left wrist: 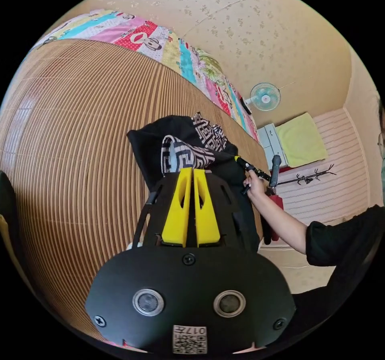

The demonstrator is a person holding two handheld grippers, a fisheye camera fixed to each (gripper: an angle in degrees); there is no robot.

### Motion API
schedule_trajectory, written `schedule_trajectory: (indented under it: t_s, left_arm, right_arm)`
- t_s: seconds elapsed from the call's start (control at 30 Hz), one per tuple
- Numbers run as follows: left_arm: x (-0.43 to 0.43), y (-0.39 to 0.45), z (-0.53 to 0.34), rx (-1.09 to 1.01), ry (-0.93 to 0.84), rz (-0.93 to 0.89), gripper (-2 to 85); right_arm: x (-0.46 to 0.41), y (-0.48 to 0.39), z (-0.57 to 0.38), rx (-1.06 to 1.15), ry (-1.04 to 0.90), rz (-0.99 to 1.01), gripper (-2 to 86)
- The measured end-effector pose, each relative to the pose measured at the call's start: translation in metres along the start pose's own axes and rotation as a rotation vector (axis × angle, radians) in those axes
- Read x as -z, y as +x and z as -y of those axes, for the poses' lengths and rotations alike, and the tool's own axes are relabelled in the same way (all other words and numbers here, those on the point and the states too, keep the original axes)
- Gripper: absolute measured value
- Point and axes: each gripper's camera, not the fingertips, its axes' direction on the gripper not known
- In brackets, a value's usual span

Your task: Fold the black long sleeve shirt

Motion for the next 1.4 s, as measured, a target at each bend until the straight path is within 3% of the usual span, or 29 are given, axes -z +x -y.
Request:
schedule_trajectory:
  t_s: [0.07, 0.27, 0.4, 0.6, 0.77, 1.03, 1.23, 1.33, 1.4]
  left_arm:
    - [-0.013, -0.008, -0.002, 0.033, -0.047, 0.047, 1.5]
    - [0.026, -0.001, -0.037, 0.038, 0.045, 0.036, 10.0]
    - [0.036, -0.006, -0.093, 0.070, -0.138, -0.018, 11.1]
    - [0.041, 0.010, -0.187, 0.021, -0.481, 0.050, 11.2]
    - [0.038, 0.019, -0.216, 0.034, -0.588, 0.030, 11.1]
    - [0.049, 0.002, -0.204, -0.006, -0.662, 0.111, 2.9]
    - [0.086, -0.022, -0.208, 0.010, -0.616, -0.086, -0.5]
    - [0.118, -0.046, -0.217, 0.069, -0.545, -0.301, -0.7]
    - [0.146, -0.072, -0.231, 0.152, -0.452, -0.572, -0.7]
  right_arm:
    - [0.009, 0.002, 0.009, 0.028, -0.009, 0.008, 1.9]
    - [0.104, 0.030, -0.001, 0.082, 0.033, 0.080, 3.8]
    - [0.149, 0.081, -0.040, 0.146, -0.102, 0.192, 5.1]
    - [0.198, 0.177, -0.140, 0.157, -0.453, 0.293, 7.6]
    - [0.235, 0.235, -0.205, 0.153, -0.622, 0.495, 9.4]
    - [0.283, 0.283, -0.221, 0.191, -0.583, 0.564, 8.4]
    - [0.320, 0.326, -0.228, 0.155, -0.544, 0.609, 3.9]
    - [0.352, 0.351, -0.232, 0.133, -0.525, 0.696, 2.5]
    - [0.378, 0.374, -0.236, 0.092, -0.496, 0.788, 2.0]
